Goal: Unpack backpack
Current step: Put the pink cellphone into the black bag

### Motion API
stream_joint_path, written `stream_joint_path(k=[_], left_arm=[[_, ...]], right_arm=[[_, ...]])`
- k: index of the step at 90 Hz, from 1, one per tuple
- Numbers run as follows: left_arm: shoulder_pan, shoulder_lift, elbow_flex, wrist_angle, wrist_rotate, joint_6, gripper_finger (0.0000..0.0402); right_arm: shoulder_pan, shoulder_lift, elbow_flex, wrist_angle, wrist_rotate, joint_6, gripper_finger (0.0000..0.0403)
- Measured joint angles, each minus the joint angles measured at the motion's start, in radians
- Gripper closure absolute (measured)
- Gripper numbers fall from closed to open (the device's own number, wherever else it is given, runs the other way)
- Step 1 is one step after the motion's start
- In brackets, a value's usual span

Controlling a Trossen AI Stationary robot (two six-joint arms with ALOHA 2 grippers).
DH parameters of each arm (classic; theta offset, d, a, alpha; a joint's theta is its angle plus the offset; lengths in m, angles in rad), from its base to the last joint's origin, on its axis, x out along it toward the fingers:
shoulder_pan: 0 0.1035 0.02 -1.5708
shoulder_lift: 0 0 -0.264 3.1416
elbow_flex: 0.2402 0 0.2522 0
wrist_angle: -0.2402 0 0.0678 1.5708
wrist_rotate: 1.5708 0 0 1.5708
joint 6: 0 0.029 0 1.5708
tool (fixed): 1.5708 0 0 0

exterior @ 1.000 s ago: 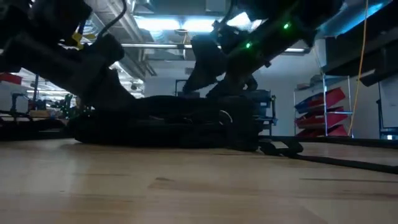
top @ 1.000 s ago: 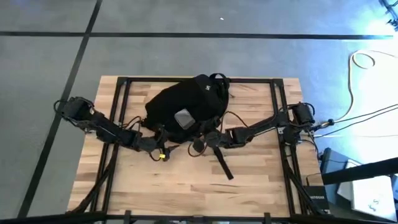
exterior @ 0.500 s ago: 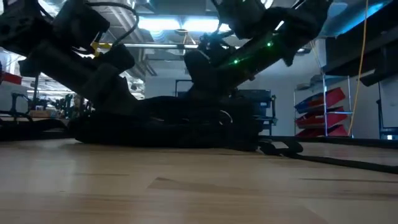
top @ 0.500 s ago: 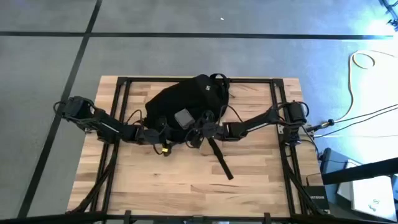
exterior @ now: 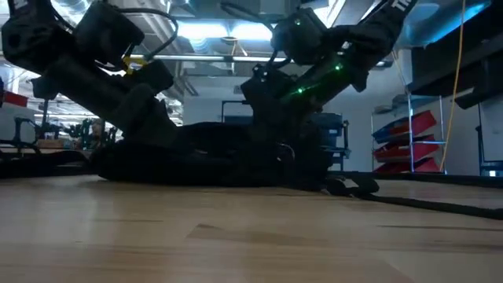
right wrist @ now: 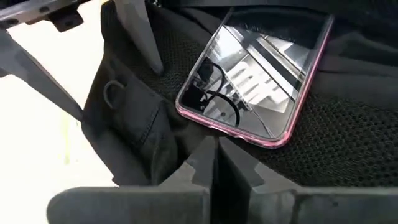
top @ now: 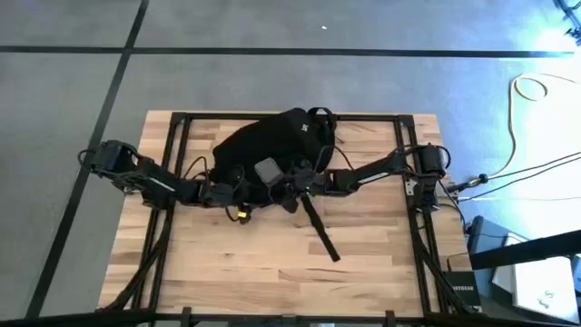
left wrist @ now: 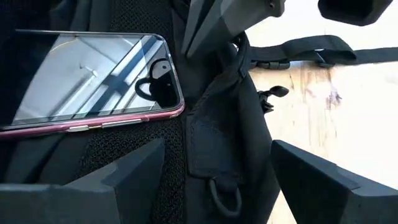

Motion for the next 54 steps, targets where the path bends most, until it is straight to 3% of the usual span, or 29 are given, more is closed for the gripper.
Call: stream_joint_path(k=[54], left_arm=[[0.000,0.001,0.000,-0.030,0.003,0.000,0.0121]], right_arm=[[-0.006,0.204,0.294,-0.154,0.052,-0.080,0.0403]])
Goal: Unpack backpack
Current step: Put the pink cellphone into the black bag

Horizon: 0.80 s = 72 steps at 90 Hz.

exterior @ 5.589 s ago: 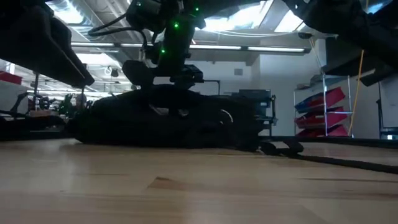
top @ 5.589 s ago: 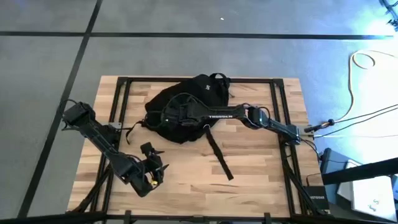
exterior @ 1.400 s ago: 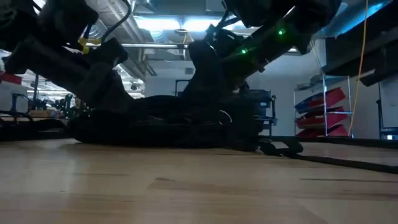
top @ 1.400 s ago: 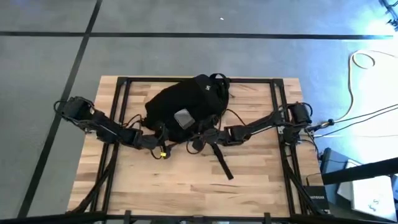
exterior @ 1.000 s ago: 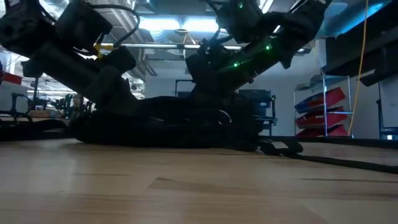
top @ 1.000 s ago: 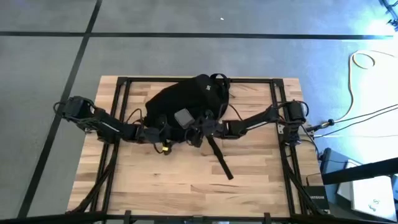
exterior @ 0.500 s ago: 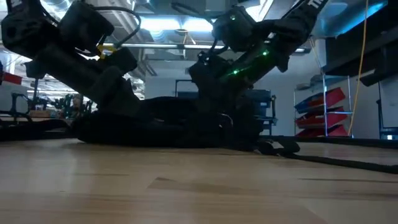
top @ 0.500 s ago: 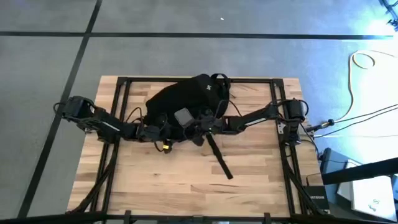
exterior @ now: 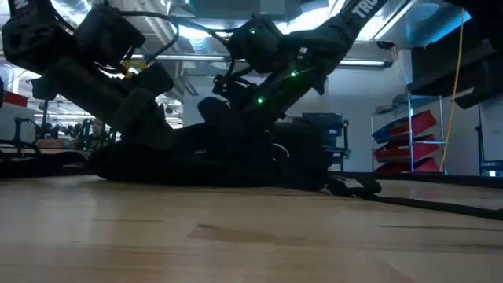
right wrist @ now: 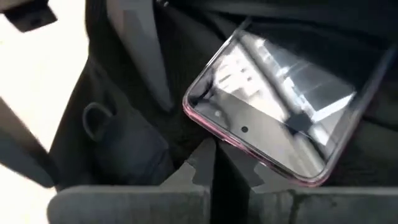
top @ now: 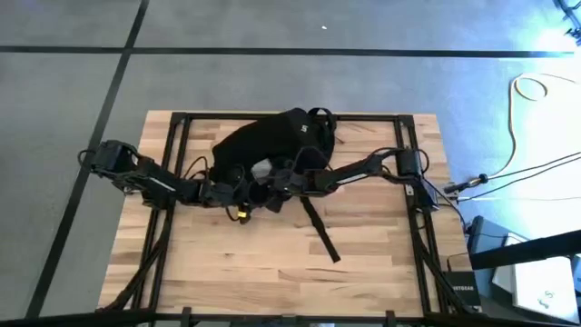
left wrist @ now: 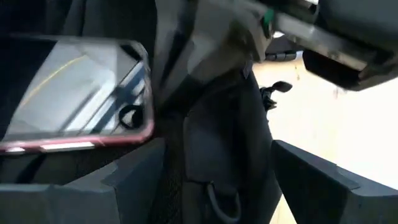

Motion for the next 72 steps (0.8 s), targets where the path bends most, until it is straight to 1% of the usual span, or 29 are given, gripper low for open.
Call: stream_joint_path(k=[12,36,51,58,72], left_arm=[[0.000,0.000,0.001,-0.026,0.002,-0.005,0.0121],[0.000,0.000,0.001,-0.033,0.001,-0.007,0.0121],[0.000,0.000,0.001,-0.033,-0.004,-0.006,0.0121],[0.000,0.000,0.001,-0.033,-0.003,-0.007,0.0121],[-0.001,0.000,0.000,-0.037,0.002,-0.008,0.0121]], right_arm=[[-0.011,0.000,0.004,0.005,0.073,0.000,0.0403],[-0.045,0.000,0.004,0.007,0.105,0.032,0.0403],[-0.058,0.000,0.004,0.017,0.165,0.057,0.0403],[-0.062,0.000,0.004,0.025,0.202,0.059,0.0403],[-0.081,0.000,0.004,0.067,0.316,0.074,0.0403]])
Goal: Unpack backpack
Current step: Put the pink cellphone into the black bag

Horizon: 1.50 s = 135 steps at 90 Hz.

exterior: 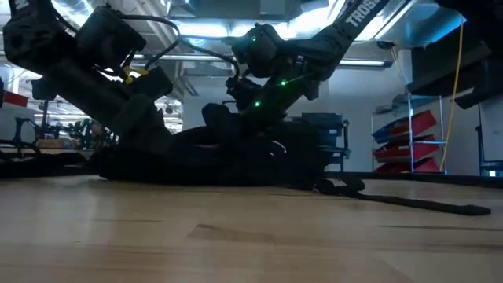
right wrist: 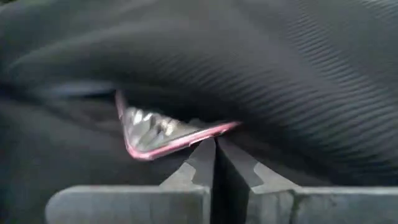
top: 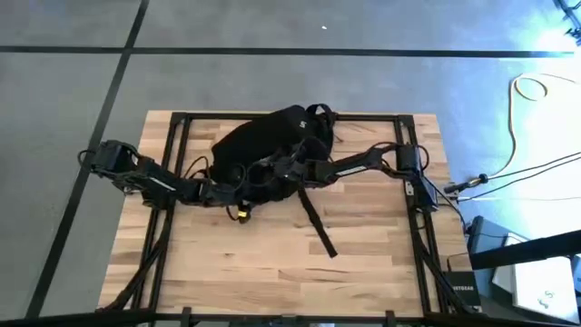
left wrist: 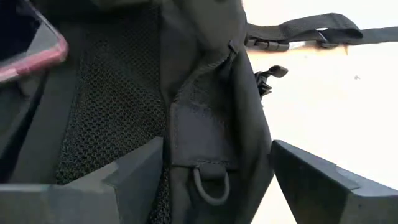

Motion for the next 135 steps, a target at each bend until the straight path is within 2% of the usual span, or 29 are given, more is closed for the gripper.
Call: stream_joint_path(k=[9,40,50,56,70,78,89,93,98,103,113,135], left_arm=[[0.000,0.000,0.000,-0.002,0.001,0.000,0.0121],[0.000,0.000,0.000,-0.017,0.001,-0.004,0.0121],[0.000,0.000,0.000,-0.020,0.002,0.000,0.0121],[0.000,0.000,0.000,-0.025,0.004,0.000,0.0121],[-0.001,0.000,0.000,-0.035,0.008,0.002,0.0121],[-0.001,0.000,-0.001,-0.043,0.007,0.008,0.0121],[-0.001,0.000,-0.001,-0.047,0.008,0.004,0.0121],[-0.001,0.000,-0.001,-0.049,0.008,0.003,0.0121],[-0.001,0.000,-0.001,-0.048,0.008,0.003,0.0121],[-0.001,0.000,-0.001,-0.045,0.008,0.007,0.0121],[0.000,0.000,-0.001,-0.042,0.008,0.011,0.0121],[0.000,0.000,-0.001,-0.043,0.008,0.000,0.0121]], right_arm=[[-0.017,0.000,0.000,0.028,0.035,0.015,0.0403],[-0.088,-0.001,0.000,0.047,0.024,0.017,0.0403],[-0.085,-0.005,0.001,0.010,-0.009,0.005,0.0403],[-0.079,-0.013,0.005,-0.045,-0.027,-0.061,0.0403],[-0.067,-0.068,-0.001,-0.165,-0.014,-0.092,0.0403],[-0.064,-0.113,-0.005,-0.161,-0.125,-0.144,0.0403],[-0.066,-0.179,0.001,-0.259,-0.483,-0.159,0.0403],[-0.065,-0.184,0.000,-0.328,-0.562,-0.179,0.0403],[-0.062,-0.179,-0.005,-0.390,-0.582,-0.174,0.0403],[-0.061,-0.177,-0.006,-0.376,-0.589,-0.144,0.0403],[-0.050,-0.155,0.001,-0.249,-0.641,-0.126,0.0403],[-0.024,-0.029,0.000,-0.007,-0.672,-0.048,0.0403]])
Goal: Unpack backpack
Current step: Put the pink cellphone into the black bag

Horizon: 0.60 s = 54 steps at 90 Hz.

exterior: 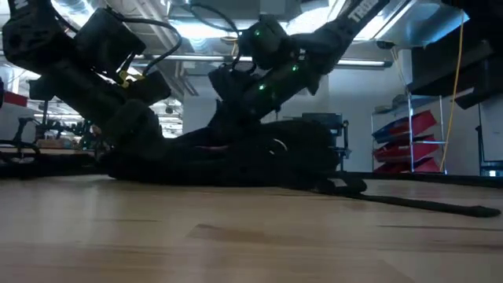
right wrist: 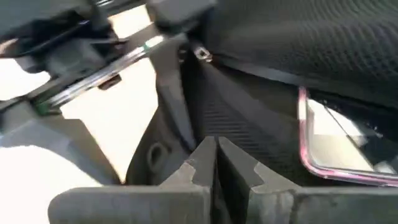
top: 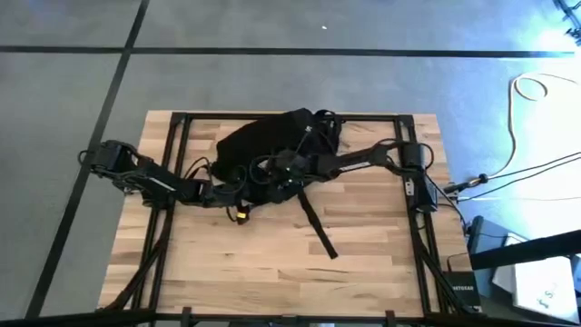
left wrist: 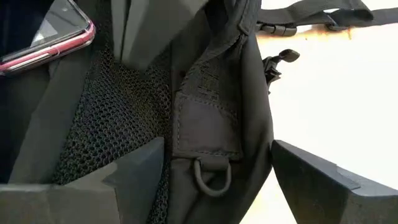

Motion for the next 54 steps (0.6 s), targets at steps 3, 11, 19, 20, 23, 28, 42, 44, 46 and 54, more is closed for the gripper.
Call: stream_joint_path(k=[3,11,19,20,23,28,42,44,46,54], left_arm=[[0.000,0.000,0.000,-0.001,0.001,0.001,0.0121],[0.000,0.000,0.000,-0.001,0.003,0.004,0.0121],[0.000,0.000,0.000,-0.001,0.003,0.008,0.0121],[0.000,0.000,0.000,-0.001,0.003,0.008,0.0121],[0.000,0.000,0.000,-0.001,0.003,0.008,0.0121],[0.000,0.000,0.000,-0.001,0.001,0.005,0.0121],[0.000,0.000,0.000,-0.004,0.000,0.006,0.0121],[0.000,0.000,0.000,-0.004,0.000,0.007,0.0121],[0.000,0.000,0.000,-0.004,0.000,0.008,0.0121],[0.000,0.000,0.000,-0.006,0.000,0.008,0.0121]], right_arm=[[0.000,0.013,0.000,0.007,0.018,0.002,0.0403],[0.003,0.039,-0.001,0.022,0.113,0.014,0.0403],[0.004,0.044,-0.001,0.027,0.188,0.030,0.0403],[0.003,0.044,-0.001,0.026,0.195,0.030,0.0403],[0.002,0.044,-0.001,0.019,0.218,0.028,0.0403],[0.000,0.045,-0.001,0.011,0.255,0.028,0.0403],[-0.004,0.046,-0.001,0.020,0.309,0.032,0.0403],[-0.004,0.046,-0.001,0.023,0.320,0.032,0.0403],[-0.004,0.046,-0.001,0.025,0.329,0.032,0.0403],[-0.005,0.046,-0.002,0.041,0.358,0.032,0.0403]])
